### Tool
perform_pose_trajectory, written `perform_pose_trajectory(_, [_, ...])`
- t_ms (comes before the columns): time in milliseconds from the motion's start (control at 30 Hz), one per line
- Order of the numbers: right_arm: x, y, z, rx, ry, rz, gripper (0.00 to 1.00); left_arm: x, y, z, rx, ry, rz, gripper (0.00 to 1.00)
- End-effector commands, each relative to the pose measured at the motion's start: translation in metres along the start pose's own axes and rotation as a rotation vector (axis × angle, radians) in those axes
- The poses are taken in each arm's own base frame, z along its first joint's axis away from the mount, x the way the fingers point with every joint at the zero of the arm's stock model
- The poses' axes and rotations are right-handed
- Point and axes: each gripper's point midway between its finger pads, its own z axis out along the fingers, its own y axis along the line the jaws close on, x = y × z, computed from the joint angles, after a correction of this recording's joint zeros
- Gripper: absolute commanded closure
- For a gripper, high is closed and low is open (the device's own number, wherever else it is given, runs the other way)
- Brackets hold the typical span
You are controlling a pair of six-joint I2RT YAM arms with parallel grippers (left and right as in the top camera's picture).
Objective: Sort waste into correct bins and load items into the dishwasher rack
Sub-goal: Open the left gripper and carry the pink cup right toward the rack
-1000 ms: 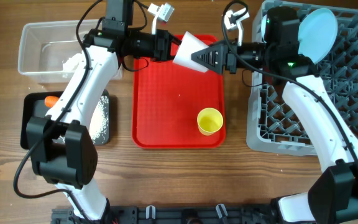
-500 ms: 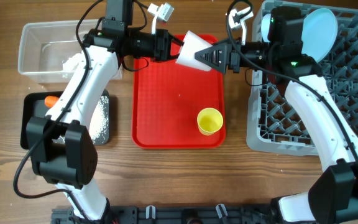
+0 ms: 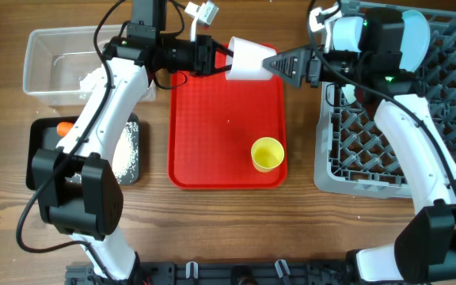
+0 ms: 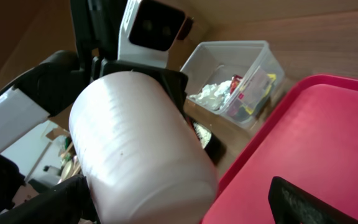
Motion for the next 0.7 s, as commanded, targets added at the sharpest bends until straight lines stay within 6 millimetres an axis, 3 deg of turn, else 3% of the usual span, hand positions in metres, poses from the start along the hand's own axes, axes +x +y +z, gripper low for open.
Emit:
perform_pose_trajectory(0, [0.010, -0.004, 0.009, -0.020, 0.029, 0.002, 0.05, -0.004, -0.014, -0.004, 0.034, -0.002, 0.012, 0.96])
perform_pose_trajectory(267, [0.013, 0.007, 0.022, -0.048, 0.045, -0.032, 0.08, -0.002, -0.015, -0.001, 0.038, 0.006, 0.014, 0.96])
perform_pose_trajectory(533, [0.013, 0.008, 0.028, -0.034, 0.042, -0.031, 0.35, -0.002, -0.016, 0.001, 0.040, 0.010, 0.015, 0.96])
perform_pose_trajectory(667, [0.013, 0.008, 0.028, -0.034, 0.042, -0.031, 0.41, -0.002, -0.016, 0.001, 0.040, 0.010, 0.015, 0.96])
